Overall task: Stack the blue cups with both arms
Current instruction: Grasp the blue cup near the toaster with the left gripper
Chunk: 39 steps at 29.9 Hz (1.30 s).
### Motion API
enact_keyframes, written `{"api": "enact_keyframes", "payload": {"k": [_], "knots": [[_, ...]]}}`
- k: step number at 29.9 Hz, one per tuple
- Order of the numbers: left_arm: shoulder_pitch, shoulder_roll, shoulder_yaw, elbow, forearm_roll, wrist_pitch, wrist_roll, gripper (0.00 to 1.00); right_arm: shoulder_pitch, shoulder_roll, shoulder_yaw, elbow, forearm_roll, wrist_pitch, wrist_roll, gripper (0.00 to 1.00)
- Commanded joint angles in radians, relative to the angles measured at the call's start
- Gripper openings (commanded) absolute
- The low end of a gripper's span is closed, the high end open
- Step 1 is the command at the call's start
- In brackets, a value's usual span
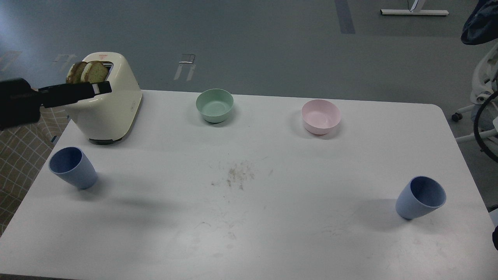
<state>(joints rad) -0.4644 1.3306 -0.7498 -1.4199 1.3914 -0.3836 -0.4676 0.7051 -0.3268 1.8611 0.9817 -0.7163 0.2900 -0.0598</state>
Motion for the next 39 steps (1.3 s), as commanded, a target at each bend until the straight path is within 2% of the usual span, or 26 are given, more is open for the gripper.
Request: {"api": "enact_keyframes", "payload": {"k": [1,4,8,14,19,27,29,33,34,36,39], "knots": [[0.018,0.041,0.084,0.032,0.174,0.097,-0.021,0.92,-0.010,-0.003,0.006,0.000,0.000,0.000,0.000,1.00],[0.018,0.053,0.156,0.087,0.235,0.160,-0.021,0.92,-0.010,-0.001,0.006,0.000,0.000,0.000,0.000,1.00],[0.027,0.041,0.167,0.228,0.248,0.181,-0.021,0.92,-0.010,0.005,0.004,0.003,0.000,0.001,0.000,1.00],[0.049,-0.010,0.277,0.334,0.233,0.279,-0.021,0.91,-0.010,0.006,0.004,0.002,0.000,0.002,0.000,1.00],[0.049,-0.074,0.302,0.361,0.206,0.284,-0.021,0.89,-0.010,0.006,0.003,0.005,0.000,0.002,0.000,1.00],[0.049,-0.100,0.303,0.372,0.176,0.281,-0.021,0.84,-0.012,0.006,0.003,0.003,0.000,0.005,0.000,1.00],[0.050,-0.117,0.303,0.392,0.176,0.282,-0.021,0.81,-0.012,0.006,0.003,0.003,0.000,0.005,0.000,1.00],[0.049,-0.149,0.303,0.432,0.181,0.282,-0.021,0.67,-0.019,0.006,0.004,0.005,0.000,0.005,0.000,1.00],[0.049,-0.154,0.303,0.432,0.182,0.282,-0.021,0.59,-0.022,0.006,0.004,0.005,0.000,0.003,0.000,1.00],[0.049,-0.156,0.303,0.432,0.189,0.282,-0.021,0.51,-0.024,0.006,0.004,0.005,0.000,0.003,0.000,1.00],[0.049,-0.157,0.303,0.432,0.192,0.284,-0.021,0.48,-0.026,0.006,0.004,0.003,0.000,0.003,0.000,1.00]]}}
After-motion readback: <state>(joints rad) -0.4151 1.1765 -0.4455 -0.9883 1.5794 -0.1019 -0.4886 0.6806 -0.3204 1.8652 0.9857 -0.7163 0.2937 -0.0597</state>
